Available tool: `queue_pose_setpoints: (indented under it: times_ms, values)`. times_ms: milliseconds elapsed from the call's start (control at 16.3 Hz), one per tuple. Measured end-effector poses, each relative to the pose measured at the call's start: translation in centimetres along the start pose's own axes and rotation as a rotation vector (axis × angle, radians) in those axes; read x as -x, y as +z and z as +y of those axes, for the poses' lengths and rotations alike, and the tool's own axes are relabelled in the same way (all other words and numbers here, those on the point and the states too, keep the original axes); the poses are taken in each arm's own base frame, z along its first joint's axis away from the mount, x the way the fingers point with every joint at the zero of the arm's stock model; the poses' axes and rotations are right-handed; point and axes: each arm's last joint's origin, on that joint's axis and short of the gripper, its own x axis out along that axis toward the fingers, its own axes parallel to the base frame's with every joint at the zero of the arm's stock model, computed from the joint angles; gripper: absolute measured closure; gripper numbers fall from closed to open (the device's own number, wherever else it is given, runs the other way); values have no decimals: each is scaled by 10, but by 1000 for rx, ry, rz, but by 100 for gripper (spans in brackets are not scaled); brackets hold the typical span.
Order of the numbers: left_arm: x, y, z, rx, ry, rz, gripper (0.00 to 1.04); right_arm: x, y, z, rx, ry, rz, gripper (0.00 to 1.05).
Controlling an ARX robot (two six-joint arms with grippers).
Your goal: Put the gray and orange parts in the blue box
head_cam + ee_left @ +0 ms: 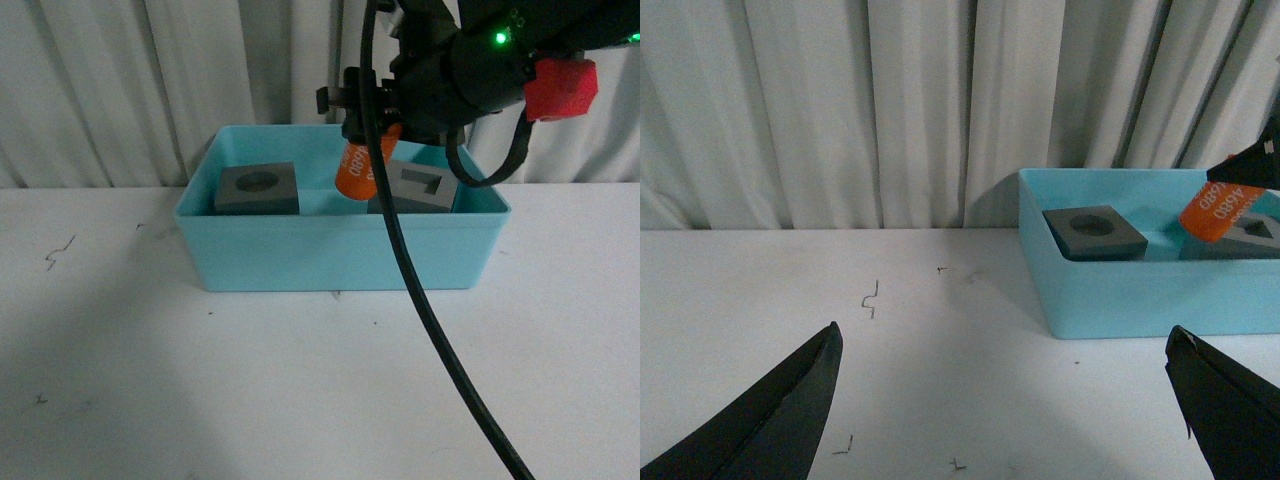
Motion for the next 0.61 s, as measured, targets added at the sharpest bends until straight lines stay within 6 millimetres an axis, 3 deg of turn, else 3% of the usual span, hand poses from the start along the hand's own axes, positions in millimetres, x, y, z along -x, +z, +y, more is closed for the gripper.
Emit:
queue_pose_setpoints:
  times_ms: [612]
  values:
    - [0,0,0,0,0,-1,7,-31,-28,14,14,-15,79,57]
